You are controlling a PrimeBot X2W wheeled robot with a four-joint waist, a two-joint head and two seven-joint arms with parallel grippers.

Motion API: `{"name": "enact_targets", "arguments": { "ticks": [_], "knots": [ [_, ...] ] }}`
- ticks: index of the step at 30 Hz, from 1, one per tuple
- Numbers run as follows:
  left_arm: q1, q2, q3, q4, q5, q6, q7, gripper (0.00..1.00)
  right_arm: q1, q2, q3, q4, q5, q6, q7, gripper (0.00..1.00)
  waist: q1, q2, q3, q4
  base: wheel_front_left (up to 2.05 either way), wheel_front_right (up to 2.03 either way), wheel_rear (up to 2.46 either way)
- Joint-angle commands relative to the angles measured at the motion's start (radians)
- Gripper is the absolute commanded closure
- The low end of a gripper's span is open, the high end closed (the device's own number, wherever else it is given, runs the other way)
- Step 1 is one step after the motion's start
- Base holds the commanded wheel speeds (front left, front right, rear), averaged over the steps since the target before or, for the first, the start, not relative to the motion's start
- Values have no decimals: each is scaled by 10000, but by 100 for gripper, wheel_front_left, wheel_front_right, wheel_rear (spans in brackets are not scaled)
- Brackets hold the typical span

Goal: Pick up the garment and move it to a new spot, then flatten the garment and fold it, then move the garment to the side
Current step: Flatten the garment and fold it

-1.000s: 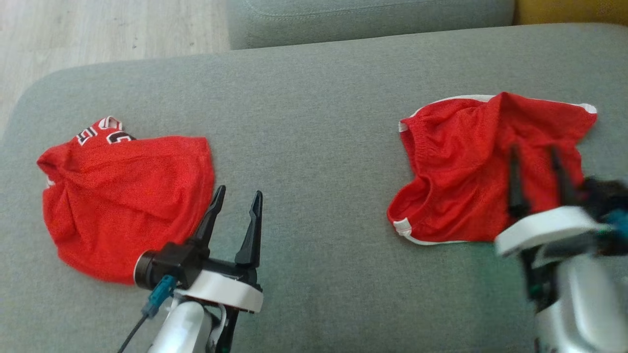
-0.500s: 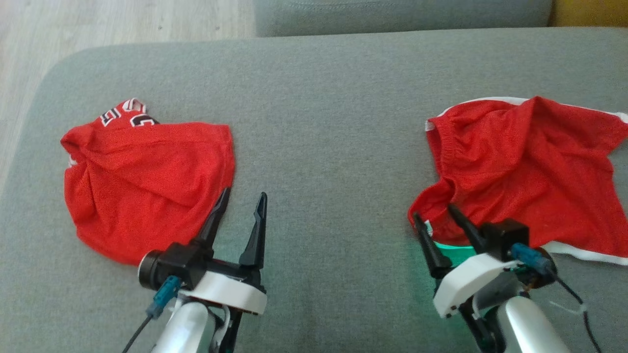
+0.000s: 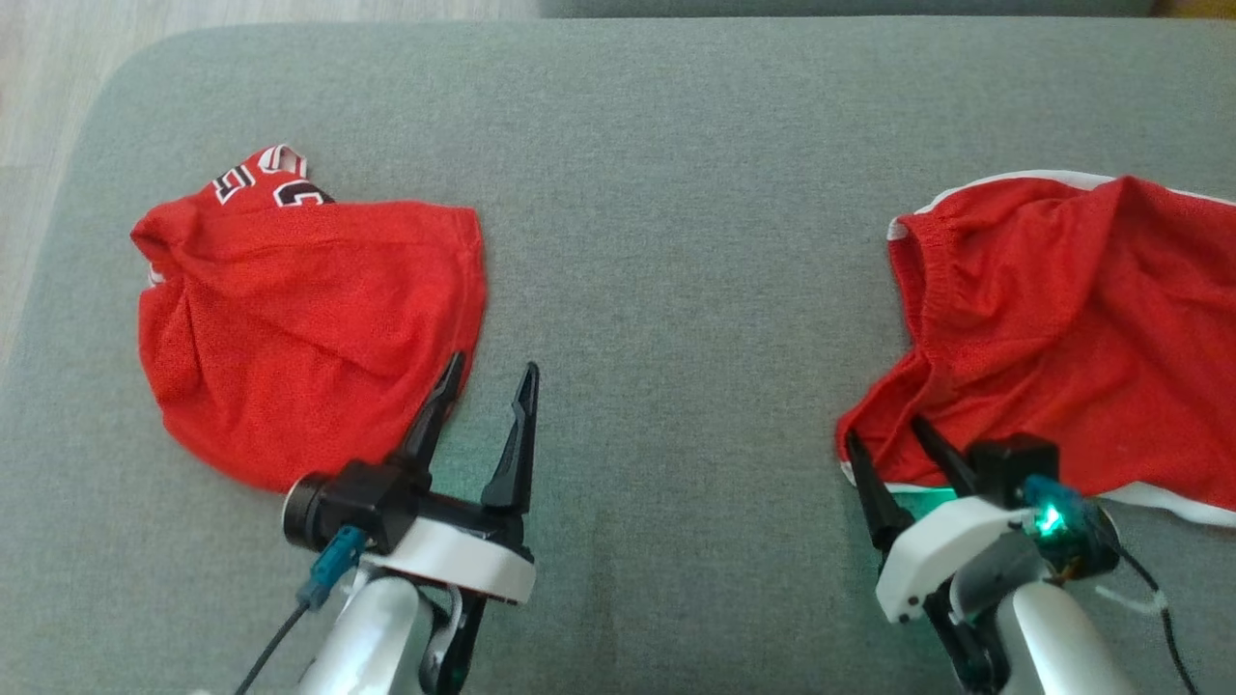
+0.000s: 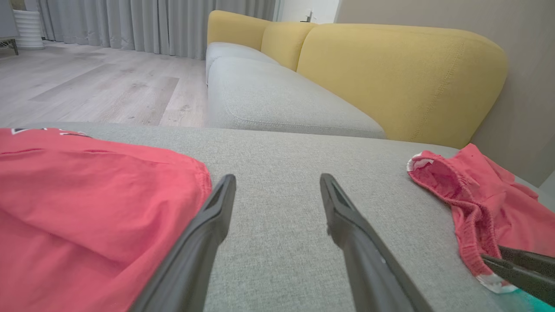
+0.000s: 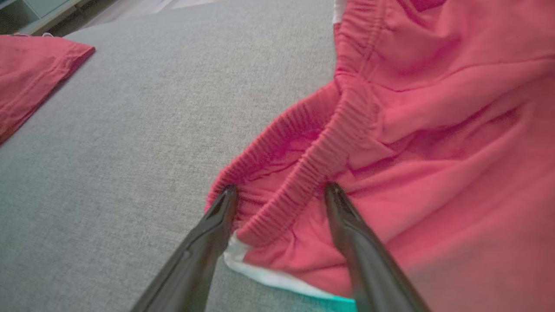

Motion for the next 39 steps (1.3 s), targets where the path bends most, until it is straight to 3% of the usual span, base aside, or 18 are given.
{"name": "enact_targets", "arguments": {
  "ticks": [1, 3, 4, 6, 22, 23, 24, 31, 39],
  "knots": [
    [-411, 3, 188, -258, -33, 4, -80, 0, -472, -49, 292, -107, 48, -17, -22, 0, -1, 0, 36, 36, 0, 0, 0],
    [-461, 3, 156, -242, -32, -2, -80, 0, -658, -49, 276, 181, 155, -17, -97, 0, -1, 0, 81, 69, 0, 0, 0],
    [-483, 3, 137, -234, -36, -5, -80, 0, -755, -49, 289, 326, 212, -17, -148, 20, -1, 0, 98, 90, 0, 0, 0],
    [-515, 3, 90, -223, -47, -10, -80, 0, -973, -49, 392, 583, 330, -17, -309, 100, -1, 0, 128, 129, 0, 0, 0],
    [-549, 3, 15, -62, -47, -40, -80, 0, -2343, -49, 2553, 1571, 426, -17, -857, 100, -1, 0, 106, 130, 0, 0, 0],
    [-555, 3, 22, -53, -42, -43, -80, 0, -2409, -49, 2651, 1618, 423, -17, -868, 89, -1, 0, 102, 122, 0, 0, 0],
    [-560, 3, 29, -45, -38, -47, -80, 0, -2461, -49, 2714, 1664, 430, -17, -884, 0, -1, 0, 92, 112, 0, 0, 0],
    [-502, 3, 223, -112, -26, -76, -80, 0, -2348, -49, 2359, 1580, 543, -17, -1370, 0, -1, 0, -150, -288, 0, 0, 0],
    [-337, 3, 404, -289, -150, -149, -80, 0, -1364, -49, 444, 556, -23, -17, -2350, 0, -1, 0, -524, -1112, 0, 0, 0]
  ]
}}
